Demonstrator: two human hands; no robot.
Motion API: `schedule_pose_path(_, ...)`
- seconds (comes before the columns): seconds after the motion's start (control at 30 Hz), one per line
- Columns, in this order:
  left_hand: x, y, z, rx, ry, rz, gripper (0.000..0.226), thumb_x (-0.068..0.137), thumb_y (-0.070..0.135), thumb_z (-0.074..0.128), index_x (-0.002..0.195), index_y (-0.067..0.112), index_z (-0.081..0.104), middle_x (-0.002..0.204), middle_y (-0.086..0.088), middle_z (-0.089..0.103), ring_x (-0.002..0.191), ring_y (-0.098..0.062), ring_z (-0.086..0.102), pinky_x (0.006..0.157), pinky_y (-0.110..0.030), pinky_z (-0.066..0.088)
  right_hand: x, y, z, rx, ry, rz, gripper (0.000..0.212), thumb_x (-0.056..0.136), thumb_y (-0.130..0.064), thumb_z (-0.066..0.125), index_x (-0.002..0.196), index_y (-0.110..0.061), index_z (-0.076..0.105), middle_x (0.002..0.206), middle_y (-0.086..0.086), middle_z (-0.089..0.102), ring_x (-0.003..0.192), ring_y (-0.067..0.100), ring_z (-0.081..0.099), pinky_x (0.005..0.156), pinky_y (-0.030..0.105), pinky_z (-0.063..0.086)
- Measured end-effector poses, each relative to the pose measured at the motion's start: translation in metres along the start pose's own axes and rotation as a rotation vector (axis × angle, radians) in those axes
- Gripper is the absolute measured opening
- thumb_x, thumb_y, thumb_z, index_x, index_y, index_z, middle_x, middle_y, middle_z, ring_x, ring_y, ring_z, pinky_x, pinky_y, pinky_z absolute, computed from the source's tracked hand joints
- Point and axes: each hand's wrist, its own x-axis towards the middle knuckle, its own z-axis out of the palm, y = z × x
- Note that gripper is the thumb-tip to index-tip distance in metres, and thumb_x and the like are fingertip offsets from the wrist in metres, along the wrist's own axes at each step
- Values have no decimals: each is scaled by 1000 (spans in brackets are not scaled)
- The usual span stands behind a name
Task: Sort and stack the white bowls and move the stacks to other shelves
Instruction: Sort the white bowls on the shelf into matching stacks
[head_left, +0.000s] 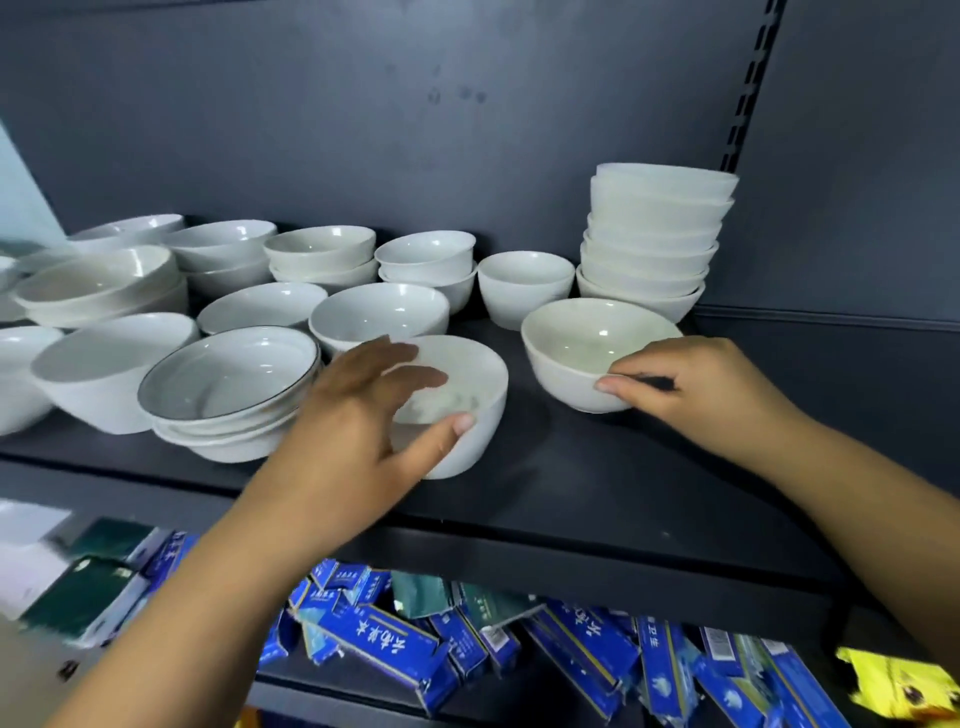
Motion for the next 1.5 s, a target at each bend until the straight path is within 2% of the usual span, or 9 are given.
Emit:
schedule_pose_path(0.27, -13, 9, 17, -509, 66, -577, 100, 59, 42, 81, 137, 9, 27, 132, -8, 48, 121, -22, 48, 102, -31, 38, -25, 8, -13, -45, 92, 24, 30, 77, -33, 62, 60, -9, 67, 53, 8, 60, 68, 19, 46, 64, 12, 32)
schedule_pose_path(0.37, -14, 13, 29, -628, 132, -676, 113, 64, 32, 80, 145, 12, 4, 130, 3, 47, 120, -11, 46, 106, -30, 34, -35, 6, -18, -44, 142, 63, 18, 74, -18, 74, 63, -4, 71, 60, 11, 69, 62, 25, 59, 64, 23, 38)
schedule_pose_path(0.47, -12, 14, 33, -620, 111, -701, 123, 52, 54, 81, 145, 12, 12, 132, 4, 47, 123, -13, 46, 109, -35, 34, -40, 3, -18, -30, 179, 85, 12, 72, -15, 73, 65, -5, 72, 67, 10, 72, 67, 32, 65, 66, 21, 38)
schedule_pose_path(0.63, -11, 12, 35, -495, -93, -571, 98, 49, 63, 73, 132, 20, 42, 125, 6, 58, 117, -12, 53, 101, -28, 40, -39, -23, -15, 44, 301, 76, 18, 72, -20, 72, 82, -6, 72, 88, 11, 70, 89, 23, 61, 78, 14, 34)
schedule_pose_path(0.9, -27, 7, 46, 40, -214, -302, 85, 84, 50, 52, 147, 20, 5, 130, -8, 53, 117, -28, 50, 89, -35, 42, -13, -93, 6, 20, -147, -35, 34, 82, -33, 64, 109, -11, 66, 114, 5, 66, 109, 20, 53, 89, 18, 30)
schedule_pose_path(1.07, -42, -2, 37, 203, -242, 16, 63, 82, 46, 37, 116, -3, 58, 100, -17, 70, 92, -29, 68, 72, -32, 54, -5, -104, 13, -106, -278, 118, 27, 87, -26, 58, 108, -11, 66, 112, 9, 67, 114, 26, 46, 103, 23, 22)
schedule_pose_path(1.2, -24, -16, 19, 12, -420, 85, 65, 81, 53, 27, 123, 14, 57, 127, -8, 59, 119, -23, 54, 95, -33, 45, 5, -117, 10, -119, -294, 195, 23, 85, -17, 62, 106, -11, 67, 111, 3, 68, 99, 15, 54, 85, 22, 35)
schedule_pose_path(1.4, 1, -41, 25, -44, -447, 162, 28, 92, 28, 44, 106, 14, 63, 113, -2, 64, 105, -24, 56, 85, -38, 46, 20, -128, 18, -175, -252, 275, 29, 85, -14, 62, 113, -13, 64, 114, 0, 65, 104, 13, 54, 77, 14, 33)
schedule_pose_path(1.5, 11, -43, 35, -32, -428, 154, 30, 91, 32, 44, 106, 12, 61, 110, -6, 62, 102, -25, 55, 81, -36, 45, 34, -123, 13, -95, -139, 343, 29, 81, -14, 67, 110, -13, 67, 95, 0, 65, 78, 0, 48, 67, 4, 34)
